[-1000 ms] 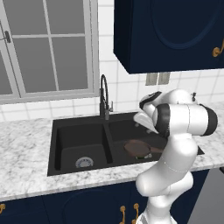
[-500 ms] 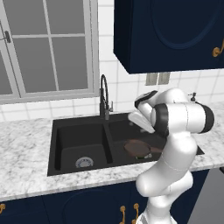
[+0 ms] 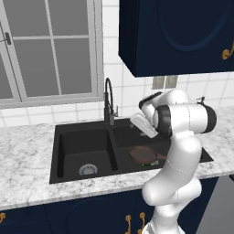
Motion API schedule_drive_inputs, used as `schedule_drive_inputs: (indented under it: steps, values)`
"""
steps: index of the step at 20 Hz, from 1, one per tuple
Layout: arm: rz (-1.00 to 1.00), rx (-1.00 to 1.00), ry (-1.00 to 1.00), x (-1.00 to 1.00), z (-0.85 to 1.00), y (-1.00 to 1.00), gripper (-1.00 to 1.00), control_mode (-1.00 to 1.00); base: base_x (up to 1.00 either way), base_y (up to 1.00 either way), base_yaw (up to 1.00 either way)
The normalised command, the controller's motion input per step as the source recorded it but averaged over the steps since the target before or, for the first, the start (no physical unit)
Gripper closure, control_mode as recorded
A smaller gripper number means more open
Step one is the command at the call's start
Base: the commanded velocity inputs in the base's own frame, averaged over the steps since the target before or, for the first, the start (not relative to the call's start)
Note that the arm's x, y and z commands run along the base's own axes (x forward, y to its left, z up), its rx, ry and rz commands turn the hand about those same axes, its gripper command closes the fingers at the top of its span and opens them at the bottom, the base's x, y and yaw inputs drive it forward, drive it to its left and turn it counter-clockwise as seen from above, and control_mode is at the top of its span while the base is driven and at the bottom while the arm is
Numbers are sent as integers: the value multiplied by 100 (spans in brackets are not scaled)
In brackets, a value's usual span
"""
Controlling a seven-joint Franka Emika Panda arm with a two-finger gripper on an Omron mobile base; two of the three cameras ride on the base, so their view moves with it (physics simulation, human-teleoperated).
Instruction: Pick the pan and sponge and place them into the sink. Then turn on the water.
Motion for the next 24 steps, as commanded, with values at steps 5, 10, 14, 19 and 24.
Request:
schedule_drive_inputs:
  steps: [5,10,14,19,24]
  values:
    - [0,6,-9,35,3,18,-100,-100,0,0,0]
    - [0,8,-12,33,10,17,-100,-100,0,0,0]
    - [0,2,-19,24,0,23,-100,-100,0,0,0]
    - [0,0,-22,19,0,14,-100,-100,0,0,0]
    - [0,2,-5,22,13,1,-100,-100,0,0,0]
